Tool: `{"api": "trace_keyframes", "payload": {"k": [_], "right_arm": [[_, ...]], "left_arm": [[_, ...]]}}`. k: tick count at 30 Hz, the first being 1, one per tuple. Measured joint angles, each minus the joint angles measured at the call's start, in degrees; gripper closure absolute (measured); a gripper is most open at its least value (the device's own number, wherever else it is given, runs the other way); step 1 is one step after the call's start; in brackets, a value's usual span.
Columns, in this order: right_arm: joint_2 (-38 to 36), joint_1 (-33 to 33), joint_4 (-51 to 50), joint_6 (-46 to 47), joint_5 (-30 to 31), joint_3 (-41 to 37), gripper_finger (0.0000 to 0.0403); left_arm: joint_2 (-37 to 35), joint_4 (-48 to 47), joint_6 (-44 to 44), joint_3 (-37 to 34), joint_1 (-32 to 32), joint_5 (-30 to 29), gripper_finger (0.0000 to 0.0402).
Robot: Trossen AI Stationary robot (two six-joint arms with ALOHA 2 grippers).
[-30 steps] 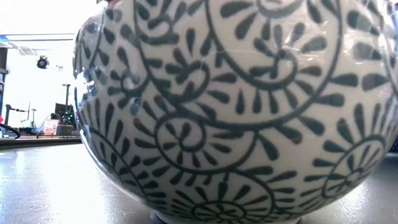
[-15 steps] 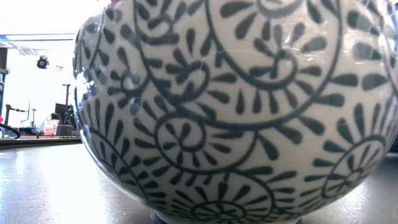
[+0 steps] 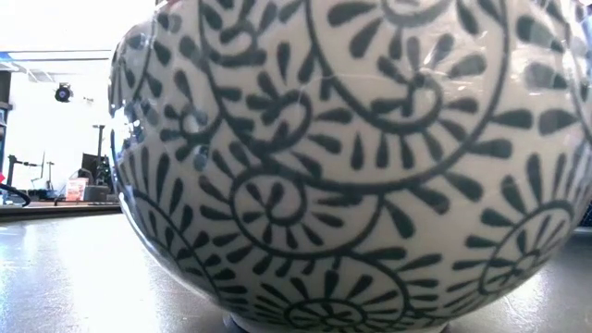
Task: Place and stack bowls onto a shelf
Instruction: Stack the blue patterned bowl on top of the blue bowl on the shelf, then stack the yellow bowl on top of the blue patterned bowl on the shelf
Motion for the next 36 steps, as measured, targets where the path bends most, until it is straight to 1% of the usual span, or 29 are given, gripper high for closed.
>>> {"api": "trace_keyframes", "payload": {"k": [6,9,14,28,33,36], "right_arm": [[0.00,-0.01,0.00,-0.01,-0.02,0.01,0.0305],[0.00,-0.01,0.00,-0.01,-0.02,0.00,0.0305],[0.00,0.00,0.00,-0.01,-0.02,0.01,0.0305],[0.00,-0.01,0.00,0.00,-0.01,0.01,0.0305],[0.00,-0.01,0.00,0.01,-0.02,-0.01,0.0305],[0.00,0.00,0.00,-0.01,0.00,0.00,0.0305]], "left_arm": [[0.62,-0.78,-0.49,2.71,0.00,-0.05,0.0286],[0.74,-2.40,-0.61,2.88,0.02,-0.27,0.0275],[0.69,-3.49,-0.61,2.54,-0.02,-2.45,0.0259],[0.37,-5.75,-0.70,4.79,-2.16,-2.95,0.0257],[0.37,-5.84,-3.39,4.79,-2.15,-3.93,0.0257],[0.37,-6.94,-6.96,5.04,-2.67,-3.25,0.0257]]}}
